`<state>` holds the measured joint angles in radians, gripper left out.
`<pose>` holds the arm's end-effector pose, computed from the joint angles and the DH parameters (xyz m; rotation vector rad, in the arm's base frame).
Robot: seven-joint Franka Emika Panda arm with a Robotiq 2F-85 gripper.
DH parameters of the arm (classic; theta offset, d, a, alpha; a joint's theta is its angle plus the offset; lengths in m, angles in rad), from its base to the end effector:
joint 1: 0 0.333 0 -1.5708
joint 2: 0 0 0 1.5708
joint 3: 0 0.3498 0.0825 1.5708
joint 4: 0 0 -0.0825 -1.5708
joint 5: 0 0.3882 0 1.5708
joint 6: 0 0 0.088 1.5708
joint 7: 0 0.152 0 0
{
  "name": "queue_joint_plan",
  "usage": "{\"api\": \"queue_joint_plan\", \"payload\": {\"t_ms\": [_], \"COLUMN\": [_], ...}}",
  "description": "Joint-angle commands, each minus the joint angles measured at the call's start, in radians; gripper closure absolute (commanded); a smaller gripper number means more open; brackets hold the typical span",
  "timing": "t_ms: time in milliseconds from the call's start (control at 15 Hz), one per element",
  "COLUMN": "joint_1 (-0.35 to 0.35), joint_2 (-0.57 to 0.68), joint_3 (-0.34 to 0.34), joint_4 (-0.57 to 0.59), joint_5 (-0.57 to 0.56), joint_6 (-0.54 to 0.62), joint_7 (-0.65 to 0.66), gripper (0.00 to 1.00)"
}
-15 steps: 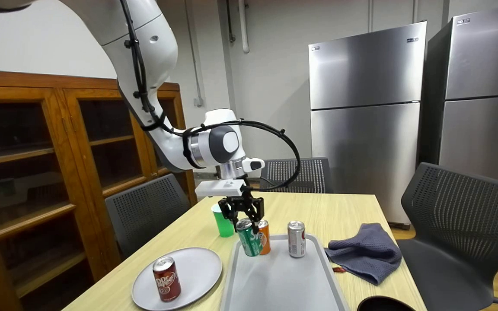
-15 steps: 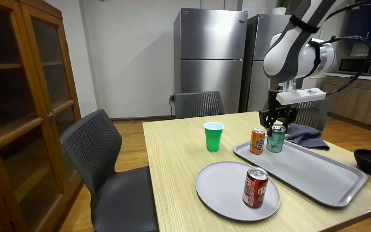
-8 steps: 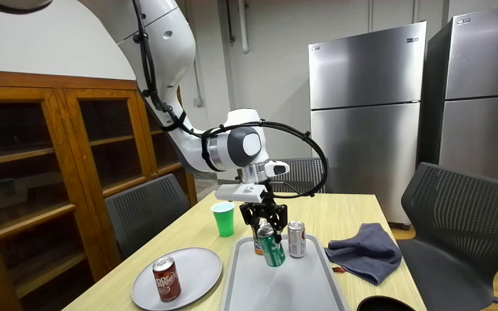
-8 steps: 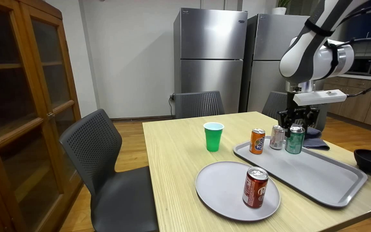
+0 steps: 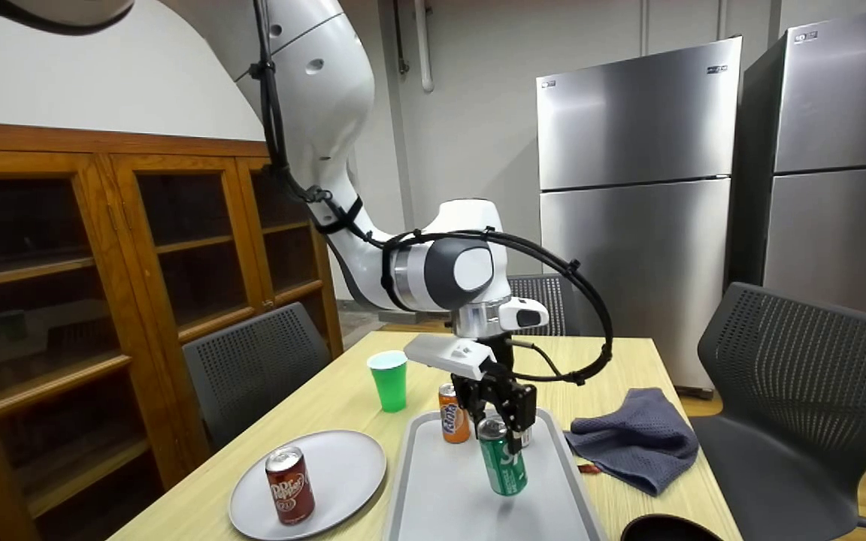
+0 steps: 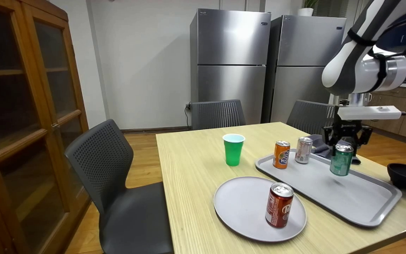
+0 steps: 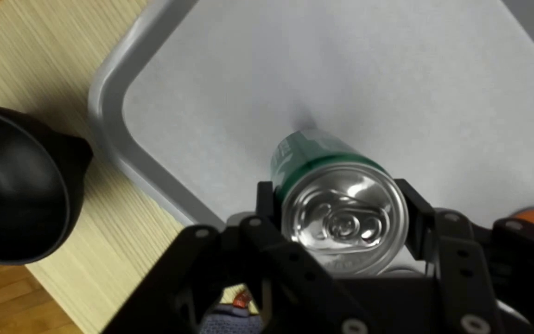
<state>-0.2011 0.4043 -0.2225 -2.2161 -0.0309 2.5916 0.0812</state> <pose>0.5121 -0.2351 0.1777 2.9623 -0.6963 -0.0569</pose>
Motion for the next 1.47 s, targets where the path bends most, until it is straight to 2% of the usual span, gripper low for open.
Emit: {"api": "queue_joint_plan", "payload": {"t_ms": [0, 600, 667, 733, 867, 1400], "joint_1": [-0.038, -0.062, -0.061, -0.059, -0.054, 0.002], "joint_2": [0.011, 0.038, 0.040, 0.040, 0.028, -0.060], "joint_3": [0.009, 0.003, 0.001, -0.001, -0.005, -0.011], "joint_4": [0.024, 0.031, 0.032, 0.030, 0.024, 0.010], "joint_5": [0.060, 0.101, 0.099, 0.096, 0.091, 0.041], "joint_6": [-0.037, -0.047, -0.048, -0.048, -0.045, -0.012], "joint_7": [-0.015, -0.009, -0.007, -0.005, -0.001, 0.017], "gripper": [0.62, 0.62, 0.12, 0.10, 0.00, 0.00]}}
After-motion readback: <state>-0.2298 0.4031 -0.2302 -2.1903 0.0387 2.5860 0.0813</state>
